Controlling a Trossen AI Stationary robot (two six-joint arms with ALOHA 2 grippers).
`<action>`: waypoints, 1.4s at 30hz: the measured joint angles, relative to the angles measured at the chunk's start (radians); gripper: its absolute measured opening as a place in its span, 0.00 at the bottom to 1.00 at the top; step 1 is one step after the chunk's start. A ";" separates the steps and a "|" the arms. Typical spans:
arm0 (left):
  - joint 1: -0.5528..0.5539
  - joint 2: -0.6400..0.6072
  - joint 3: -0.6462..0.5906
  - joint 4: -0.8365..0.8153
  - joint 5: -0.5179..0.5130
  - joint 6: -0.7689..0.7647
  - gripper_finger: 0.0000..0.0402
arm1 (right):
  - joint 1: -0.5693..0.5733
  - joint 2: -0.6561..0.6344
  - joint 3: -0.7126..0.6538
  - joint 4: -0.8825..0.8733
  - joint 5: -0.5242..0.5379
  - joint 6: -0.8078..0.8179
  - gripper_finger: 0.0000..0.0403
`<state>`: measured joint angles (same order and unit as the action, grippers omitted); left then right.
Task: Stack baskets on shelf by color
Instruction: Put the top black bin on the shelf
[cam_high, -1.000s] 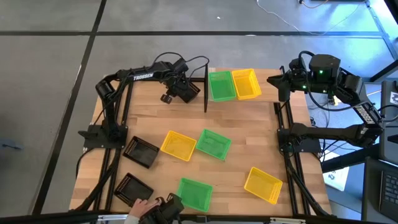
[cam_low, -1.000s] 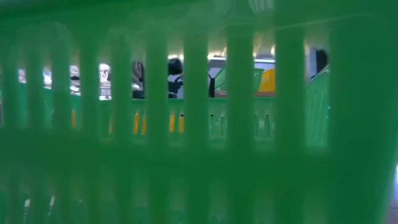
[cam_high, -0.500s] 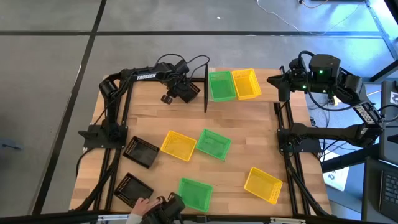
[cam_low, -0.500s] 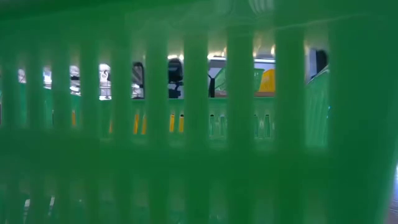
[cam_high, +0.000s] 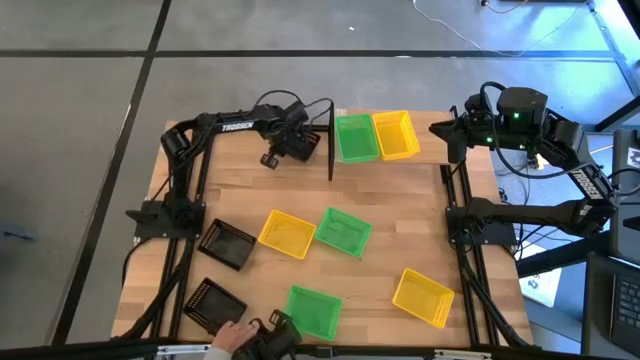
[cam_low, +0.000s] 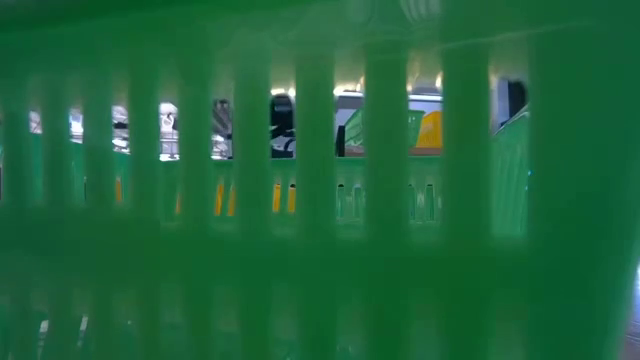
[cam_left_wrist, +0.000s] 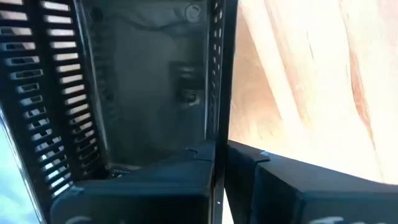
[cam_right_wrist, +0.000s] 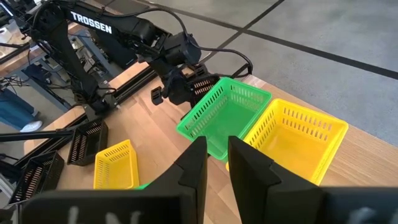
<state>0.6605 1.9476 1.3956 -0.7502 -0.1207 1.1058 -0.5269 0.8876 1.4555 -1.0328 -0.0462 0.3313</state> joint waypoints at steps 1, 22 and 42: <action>-0.006 0.000 0.000 -0.002 -0.001 -0.011 0.02 | 0.000 0.000 0.000 0.000 0.000 0.000 0.16; -0.117 -0.440 0.000 -0.124 -0.364 -0.057 0.00 | 0.000 0.000 0.000 -0.002 0.000 -0.095 0.16; -0.558 -0.487 0.001 0.197 -0.960 0.232 0.00 | 0.111 0.145 -0.008 0.291 -0.012 -0.564 0.16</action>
<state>0.1029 1.4607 1.3968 -0.5530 -1.0806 1.3376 -0.4160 1.0328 1.4475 -0.7417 -0.0584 -0.2331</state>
